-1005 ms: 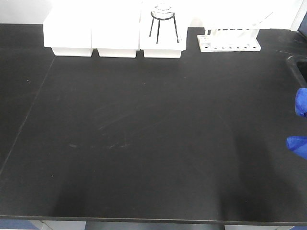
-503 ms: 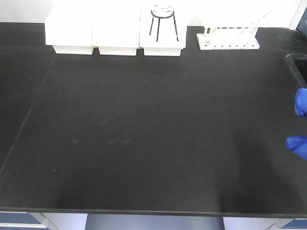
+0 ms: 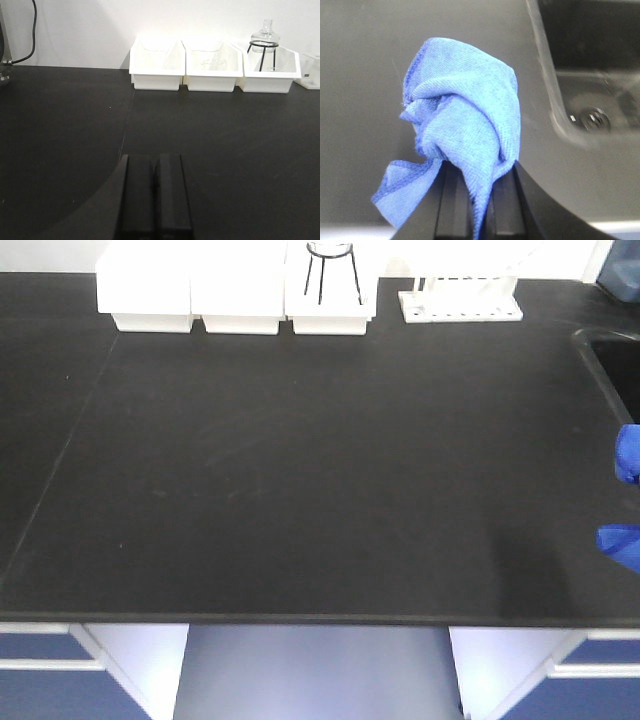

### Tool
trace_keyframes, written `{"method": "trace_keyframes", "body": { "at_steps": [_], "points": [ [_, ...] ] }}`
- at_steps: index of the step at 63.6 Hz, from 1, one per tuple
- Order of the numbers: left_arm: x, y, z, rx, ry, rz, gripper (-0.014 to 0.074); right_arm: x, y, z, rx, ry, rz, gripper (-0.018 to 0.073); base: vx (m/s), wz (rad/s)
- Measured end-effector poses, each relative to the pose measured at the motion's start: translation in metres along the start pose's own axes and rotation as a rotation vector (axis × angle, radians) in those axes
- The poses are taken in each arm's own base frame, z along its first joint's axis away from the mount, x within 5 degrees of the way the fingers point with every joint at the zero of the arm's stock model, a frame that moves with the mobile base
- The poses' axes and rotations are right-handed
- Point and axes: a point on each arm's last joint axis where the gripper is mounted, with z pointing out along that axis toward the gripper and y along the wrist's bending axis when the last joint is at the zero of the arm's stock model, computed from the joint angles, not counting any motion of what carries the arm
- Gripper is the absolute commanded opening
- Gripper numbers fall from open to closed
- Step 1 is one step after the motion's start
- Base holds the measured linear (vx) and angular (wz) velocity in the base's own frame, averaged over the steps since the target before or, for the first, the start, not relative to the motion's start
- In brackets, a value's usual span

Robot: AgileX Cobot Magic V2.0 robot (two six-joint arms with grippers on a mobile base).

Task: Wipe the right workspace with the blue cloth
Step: 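Drive the base backward and turn away from the bench, holding the cloth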

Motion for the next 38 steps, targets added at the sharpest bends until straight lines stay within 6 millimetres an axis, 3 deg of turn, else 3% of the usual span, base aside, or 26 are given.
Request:
{"method": "trace_keyframes", "body": {
  "at_steps": [38],
  "points": [
    [0.0000,0.0000,0.0000,0.000,0.000,0.000,-0.0006,0.0000,0.0000,0.0000,0.000,0.000,0.000,-0.0001,-0.24,0.03]
  ]
}}
